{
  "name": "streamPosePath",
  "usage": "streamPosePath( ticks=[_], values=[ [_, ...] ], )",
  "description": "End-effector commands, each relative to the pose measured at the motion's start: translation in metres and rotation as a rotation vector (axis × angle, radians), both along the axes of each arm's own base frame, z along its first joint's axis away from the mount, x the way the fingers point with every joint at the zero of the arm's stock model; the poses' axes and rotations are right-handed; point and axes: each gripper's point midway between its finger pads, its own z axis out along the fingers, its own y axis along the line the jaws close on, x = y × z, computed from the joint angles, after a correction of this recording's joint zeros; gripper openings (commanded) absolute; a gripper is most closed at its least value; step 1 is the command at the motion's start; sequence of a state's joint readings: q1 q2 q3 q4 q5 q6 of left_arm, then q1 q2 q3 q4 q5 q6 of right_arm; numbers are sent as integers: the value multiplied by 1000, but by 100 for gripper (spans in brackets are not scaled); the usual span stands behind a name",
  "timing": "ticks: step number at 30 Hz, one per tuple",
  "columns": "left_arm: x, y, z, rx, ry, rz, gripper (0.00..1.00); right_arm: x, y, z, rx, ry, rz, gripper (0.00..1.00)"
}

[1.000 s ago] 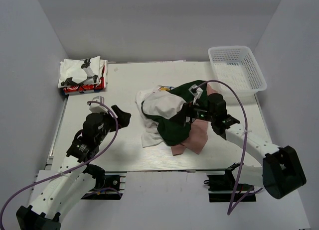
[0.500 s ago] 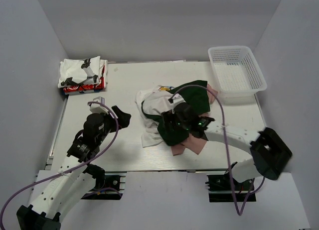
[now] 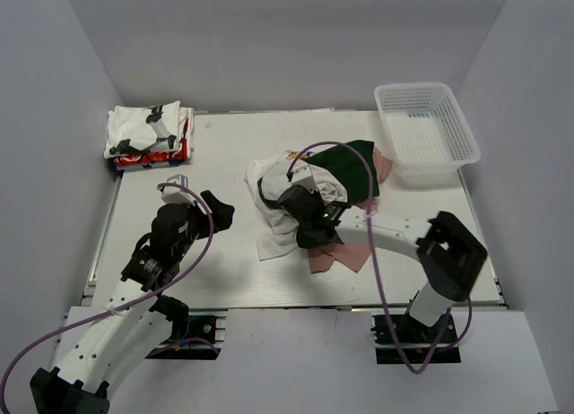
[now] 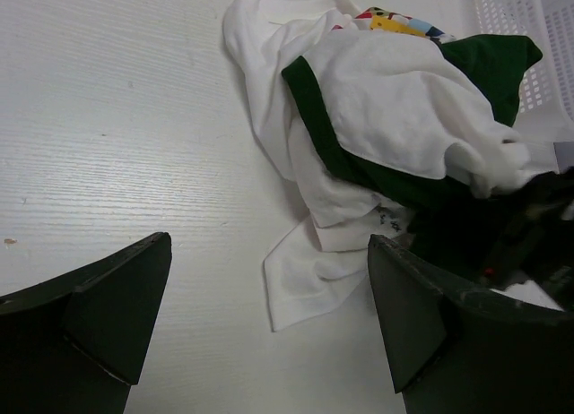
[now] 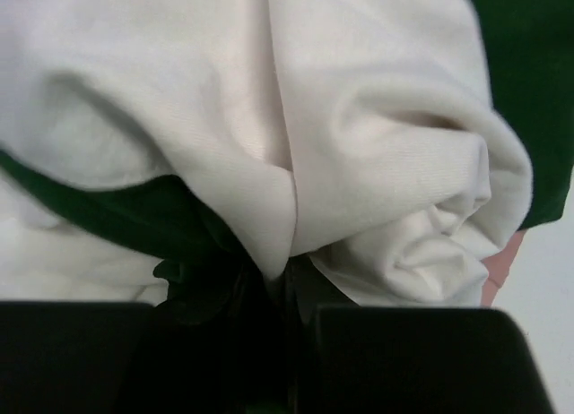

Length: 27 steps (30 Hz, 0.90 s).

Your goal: Fold and stack the t-shirts

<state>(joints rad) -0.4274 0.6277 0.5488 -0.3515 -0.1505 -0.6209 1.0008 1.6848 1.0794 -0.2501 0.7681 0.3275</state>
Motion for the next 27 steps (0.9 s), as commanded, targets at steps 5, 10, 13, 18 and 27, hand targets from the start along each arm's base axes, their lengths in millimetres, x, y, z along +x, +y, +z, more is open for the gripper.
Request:
streamPosePath(
  ticks=[5,10,13,18,27],
  values=[
    [2,1,8,-5,-21,13,100,-19,24,148,366,-192,294,0],
    [2,1,8,-5,-21,13,100,-29,15,220,477,-328,374,0],
    [1,2,4,3,-3,13,100,-9,-14,268,504,-466,218,0],
    [1,2,4,3,-3,13,100,29,-80,339,461,-713,-95,0],
    [4,7,-7,32,31,41,100,97,-179,430,316,-998,-398,0]
  ],
)
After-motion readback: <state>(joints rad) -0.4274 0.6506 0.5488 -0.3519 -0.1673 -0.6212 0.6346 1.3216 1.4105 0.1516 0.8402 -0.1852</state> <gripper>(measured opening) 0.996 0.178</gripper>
